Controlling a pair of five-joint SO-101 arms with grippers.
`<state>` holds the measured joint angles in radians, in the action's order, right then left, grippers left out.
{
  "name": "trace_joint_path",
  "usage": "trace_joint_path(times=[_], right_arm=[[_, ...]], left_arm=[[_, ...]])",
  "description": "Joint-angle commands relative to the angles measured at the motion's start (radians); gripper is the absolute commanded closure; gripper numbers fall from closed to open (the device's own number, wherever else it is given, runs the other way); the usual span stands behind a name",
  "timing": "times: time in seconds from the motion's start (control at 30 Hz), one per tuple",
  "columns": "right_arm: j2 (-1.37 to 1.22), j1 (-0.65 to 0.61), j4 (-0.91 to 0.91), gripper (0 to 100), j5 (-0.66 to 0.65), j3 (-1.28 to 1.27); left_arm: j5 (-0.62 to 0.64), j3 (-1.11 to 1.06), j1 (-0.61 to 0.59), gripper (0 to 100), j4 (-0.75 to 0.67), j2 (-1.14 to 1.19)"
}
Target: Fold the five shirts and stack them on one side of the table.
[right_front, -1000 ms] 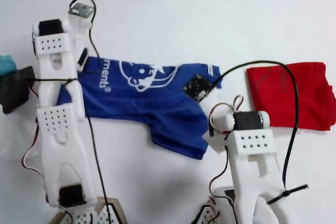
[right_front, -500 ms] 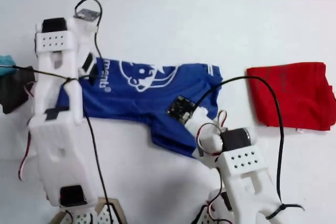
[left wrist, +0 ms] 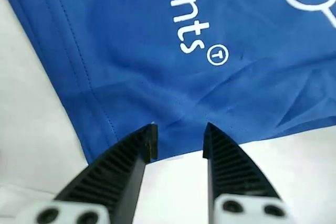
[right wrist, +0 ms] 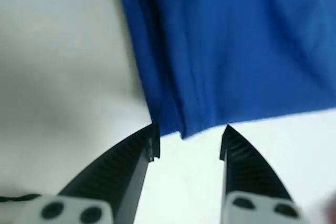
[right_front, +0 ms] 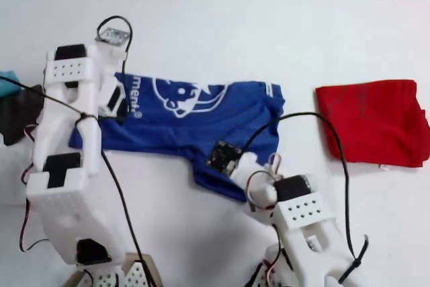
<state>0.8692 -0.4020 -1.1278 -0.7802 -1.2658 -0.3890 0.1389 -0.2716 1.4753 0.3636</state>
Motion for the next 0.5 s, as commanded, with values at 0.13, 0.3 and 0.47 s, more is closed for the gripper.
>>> trace_joint_path(times=[0.13, 0.3, 0.47], right_arm=[[0.022, -0.125, 0.012, 80.0, 0.002, 0.005], [0.025, -0.070, 0.036, 80.0, 0.003, 0.003], [0.025, 0.068, 0.035, 80.0, 0.003, -0.002]], left_arm=[[0.006, -0.004, 0.011, 83, -0.008, -0.068], [0.000, -0.002, 0.023, 83, -0.015, -0.068], [-0.002, -0.002, 0.087, 83, -0.006, -0.068]])
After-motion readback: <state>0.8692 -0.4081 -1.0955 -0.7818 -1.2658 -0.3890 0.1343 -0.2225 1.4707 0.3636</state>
